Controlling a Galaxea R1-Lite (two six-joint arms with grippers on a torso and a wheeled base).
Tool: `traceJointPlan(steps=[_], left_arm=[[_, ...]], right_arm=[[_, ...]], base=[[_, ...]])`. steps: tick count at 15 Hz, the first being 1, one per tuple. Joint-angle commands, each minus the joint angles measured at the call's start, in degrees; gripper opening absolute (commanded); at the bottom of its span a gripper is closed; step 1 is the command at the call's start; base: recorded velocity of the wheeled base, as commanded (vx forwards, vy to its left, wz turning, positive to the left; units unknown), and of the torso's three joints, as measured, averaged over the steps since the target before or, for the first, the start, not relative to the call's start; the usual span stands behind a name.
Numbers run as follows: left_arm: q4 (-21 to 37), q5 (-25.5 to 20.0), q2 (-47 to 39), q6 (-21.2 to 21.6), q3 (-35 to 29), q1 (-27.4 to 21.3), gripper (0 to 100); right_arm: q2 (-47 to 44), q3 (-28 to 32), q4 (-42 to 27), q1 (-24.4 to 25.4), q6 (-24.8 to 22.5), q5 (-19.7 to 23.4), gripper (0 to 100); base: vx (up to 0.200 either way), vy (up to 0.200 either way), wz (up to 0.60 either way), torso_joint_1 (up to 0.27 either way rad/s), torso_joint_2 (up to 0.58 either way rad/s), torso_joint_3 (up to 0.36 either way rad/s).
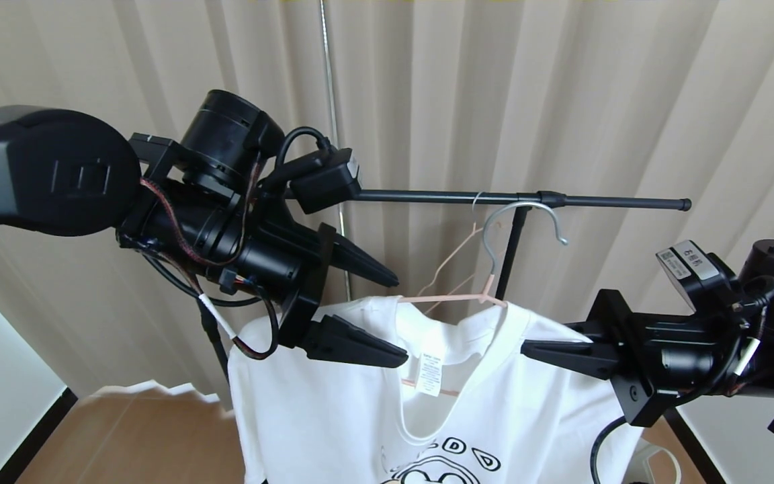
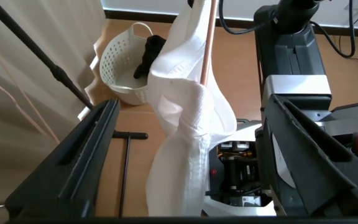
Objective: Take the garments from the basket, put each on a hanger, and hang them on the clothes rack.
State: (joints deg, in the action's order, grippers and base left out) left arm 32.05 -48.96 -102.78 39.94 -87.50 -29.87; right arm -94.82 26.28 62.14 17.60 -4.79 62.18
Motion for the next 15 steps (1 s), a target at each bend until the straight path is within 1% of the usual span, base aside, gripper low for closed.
traceJointPlan(steps=[1, 8, 10, 11, 13, 15], left_arm=[[-0.23, 0.09, -0.05, -0.03, 1.02, -0.63, 100], [-0.41, 0.09, -0.76, 0.32, 1.55, -1.25, 100], [-0.32, 0.09, -0.58, 2.78, 2.51, -1.42, 100], [-0.32, 0.18, -0.76, 4.98, 2.95, -1.42, 100], [-0.32, 0.18, -0.76, 5.85, 3.22, -1.42, 100], [-0.32, 0.27, -0.76, 5.85, 3.13, -1.42, 100]], right_arm=[[0.16, 0.0, 0.0, 0.06, 0.04, -0.05, 0], [-0.63, 1.05, 0.0, 0.06, 0.75, -0.48, 0], [-0.54, 1.23, 0.0, 0.06, 1.28, -0.57, 0], [-0.54, 1.31, 0.0, 0.06, 1.19, -0.57, 0], [-0.46, 1.14, 0.0, 0.06, 1.28, -0.57, 0], [-0.46, 1.14, 0.0, 0.06, 1.19, -0.57, 0]], base=[[0.0, 0.0, 0.0, 0.0, 0.0, 0.0], [0.0, 0.0, 0.0, 0.0, 0.0, 0.0], [0.0, 0.0, 0.0, 0.0, 0.0, 0.0], [0.0, 0.0, 0.0, 0.0, 0.0, 0.0], [0.0, 0.0, 0.0, 0.0, 0.0, 0.0], [0.0, 0.0, 0.0, 0.0, 0.0, 0.0]])
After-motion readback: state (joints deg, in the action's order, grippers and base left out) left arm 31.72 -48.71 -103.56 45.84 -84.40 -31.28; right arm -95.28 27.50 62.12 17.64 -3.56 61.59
